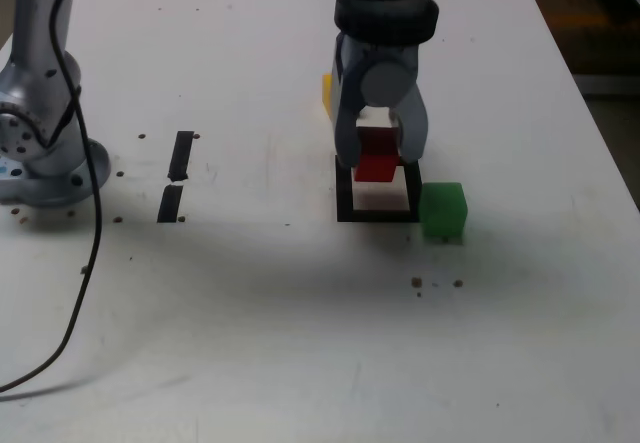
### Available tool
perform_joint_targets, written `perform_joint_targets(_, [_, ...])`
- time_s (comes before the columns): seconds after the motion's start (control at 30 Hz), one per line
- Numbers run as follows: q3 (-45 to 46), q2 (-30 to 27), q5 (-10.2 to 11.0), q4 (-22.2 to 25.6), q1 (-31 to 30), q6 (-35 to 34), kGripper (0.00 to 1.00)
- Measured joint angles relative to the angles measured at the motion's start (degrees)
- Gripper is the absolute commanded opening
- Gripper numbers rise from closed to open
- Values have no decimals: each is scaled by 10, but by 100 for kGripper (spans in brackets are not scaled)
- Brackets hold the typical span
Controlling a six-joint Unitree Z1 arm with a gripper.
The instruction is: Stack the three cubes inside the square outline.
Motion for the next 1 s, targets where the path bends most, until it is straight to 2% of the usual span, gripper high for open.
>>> perform_joint_targets(0.4, [30, 17, 0, -49, -1, -2, 17])
perform_joint_targets(0.8, [36, 26, 12, -62, 6, 3, 19])
perform_joint_targets(1.0, [43, 26, 16, -76, 12, 7, 29])
